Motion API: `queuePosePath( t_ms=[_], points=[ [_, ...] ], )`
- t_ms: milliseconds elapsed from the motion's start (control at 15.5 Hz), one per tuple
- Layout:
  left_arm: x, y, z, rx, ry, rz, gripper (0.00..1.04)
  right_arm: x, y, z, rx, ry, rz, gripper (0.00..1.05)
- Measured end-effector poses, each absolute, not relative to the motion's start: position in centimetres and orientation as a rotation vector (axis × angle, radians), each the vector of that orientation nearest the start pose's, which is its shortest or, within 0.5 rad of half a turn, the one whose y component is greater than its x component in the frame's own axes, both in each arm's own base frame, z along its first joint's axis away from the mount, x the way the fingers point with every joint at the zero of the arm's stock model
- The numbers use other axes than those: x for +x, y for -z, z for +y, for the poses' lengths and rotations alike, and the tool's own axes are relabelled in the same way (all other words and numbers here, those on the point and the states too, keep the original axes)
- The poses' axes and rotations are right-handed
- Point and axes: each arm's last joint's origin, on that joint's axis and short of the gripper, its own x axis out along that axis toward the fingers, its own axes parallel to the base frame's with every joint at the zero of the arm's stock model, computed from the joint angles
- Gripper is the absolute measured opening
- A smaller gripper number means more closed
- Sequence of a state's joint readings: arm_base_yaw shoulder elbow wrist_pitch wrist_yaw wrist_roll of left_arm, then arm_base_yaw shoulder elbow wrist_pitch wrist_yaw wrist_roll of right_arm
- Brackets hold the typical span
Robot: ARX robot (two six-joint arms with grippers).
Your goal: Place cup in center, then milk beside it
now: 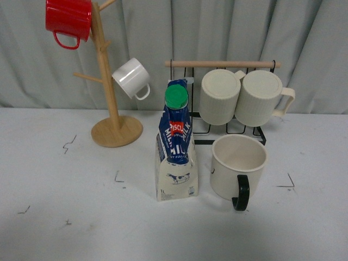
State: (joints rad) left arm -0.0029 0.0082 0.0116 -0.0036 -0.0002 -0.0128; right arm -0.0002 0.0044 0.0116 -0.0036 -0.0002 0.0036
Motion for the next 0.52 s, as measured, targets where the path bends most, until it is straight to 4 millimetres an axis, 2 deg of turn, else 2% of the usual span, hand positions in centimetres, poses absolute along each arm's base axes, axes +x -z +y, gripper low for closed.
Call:
queuePosePath(
  t_ms=[515],
  points=[
    [9.75, -16.65, -0.03, -0.013, 0.003, 0.000, 0.98, 9.73, -16.68, 0.00, 0.004, 0.000, -0.004, 0.98]
  ],
)
